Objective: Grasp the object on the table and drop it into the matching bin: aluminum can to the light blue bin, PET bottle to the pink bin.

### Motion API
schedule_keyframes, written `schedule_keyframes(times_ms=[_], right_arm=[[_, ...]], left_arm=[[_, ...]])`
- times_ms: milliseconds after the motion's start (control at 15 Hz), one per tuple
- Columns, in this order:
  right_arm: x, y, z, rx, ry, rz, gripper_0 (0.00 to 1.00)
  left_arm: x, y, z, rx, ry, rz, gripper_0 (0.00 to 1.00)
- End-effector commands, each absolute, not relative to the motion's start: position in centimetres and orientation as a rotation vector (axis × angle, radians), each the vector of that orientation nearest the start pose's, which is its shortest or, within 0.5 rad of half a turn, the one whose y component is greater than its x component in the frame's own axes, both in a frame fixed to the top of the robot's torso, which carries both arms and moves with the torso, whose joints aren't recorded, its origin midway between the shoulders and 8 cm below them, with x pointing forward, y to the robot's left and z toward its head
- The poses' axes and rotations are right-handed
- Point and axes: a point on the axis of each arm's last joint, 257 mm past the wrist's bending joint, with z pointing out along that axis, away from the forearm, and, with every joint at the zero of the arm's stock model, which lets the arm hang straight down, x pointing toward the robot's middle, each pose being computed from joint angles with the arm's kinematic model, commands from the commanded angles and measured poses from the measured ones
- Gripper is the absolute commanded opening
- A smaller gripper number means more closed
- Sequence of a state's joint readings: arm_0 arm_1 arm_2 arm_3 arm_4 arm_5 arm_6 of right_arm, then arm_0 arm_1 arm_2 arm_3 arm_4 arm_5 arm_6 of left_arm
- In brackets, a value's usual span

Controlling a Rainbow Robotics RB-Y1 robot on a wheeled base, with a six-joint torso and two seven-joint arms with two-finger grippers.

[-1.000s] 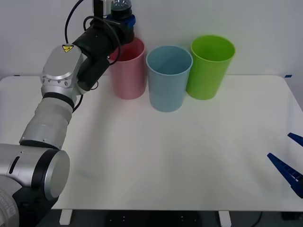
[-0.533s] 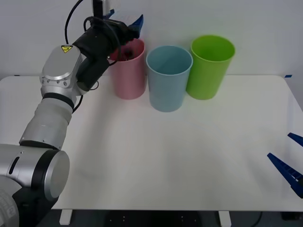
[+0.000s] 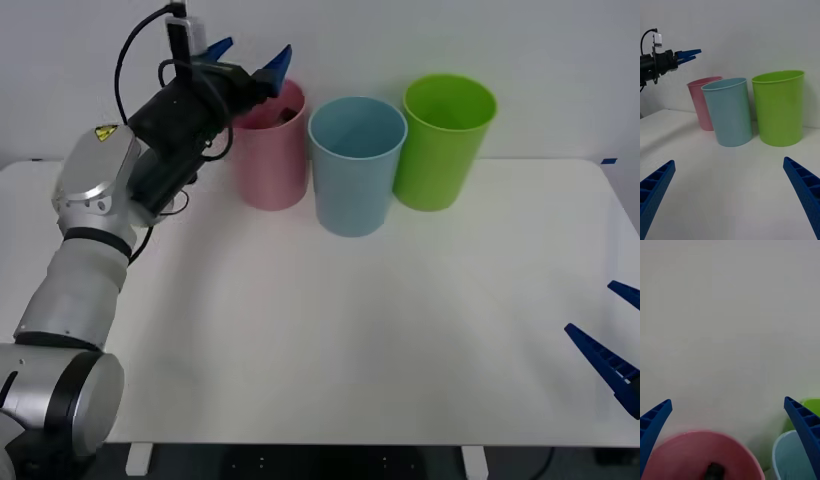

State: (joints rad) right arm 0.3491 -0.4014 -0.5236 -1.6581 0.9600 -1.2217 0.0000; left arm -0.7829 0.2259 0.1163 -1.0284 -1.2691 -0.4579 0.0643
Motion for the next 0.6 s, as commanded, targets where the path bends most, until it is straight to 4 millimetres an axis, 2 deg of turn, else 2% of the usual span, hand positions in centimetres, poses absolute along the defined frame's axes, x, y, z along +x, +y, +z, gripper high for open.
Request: schedule_keyframes(times_ms=[67, 600], right_arm=[[34.2, -33.0, -16.9, -0.465, 1.441, 0.567, 1.0], [34.2, -33.0, -16.9, -0.465, 1.441, 0.567, 1.0]], left_arm=[[67.2, 13.7, -0.7, 0.301, 1.287, -0.516, 1.0], [61.2, 20.4, -3.8, 0.348, 1.282, -0.58, 1.0]])
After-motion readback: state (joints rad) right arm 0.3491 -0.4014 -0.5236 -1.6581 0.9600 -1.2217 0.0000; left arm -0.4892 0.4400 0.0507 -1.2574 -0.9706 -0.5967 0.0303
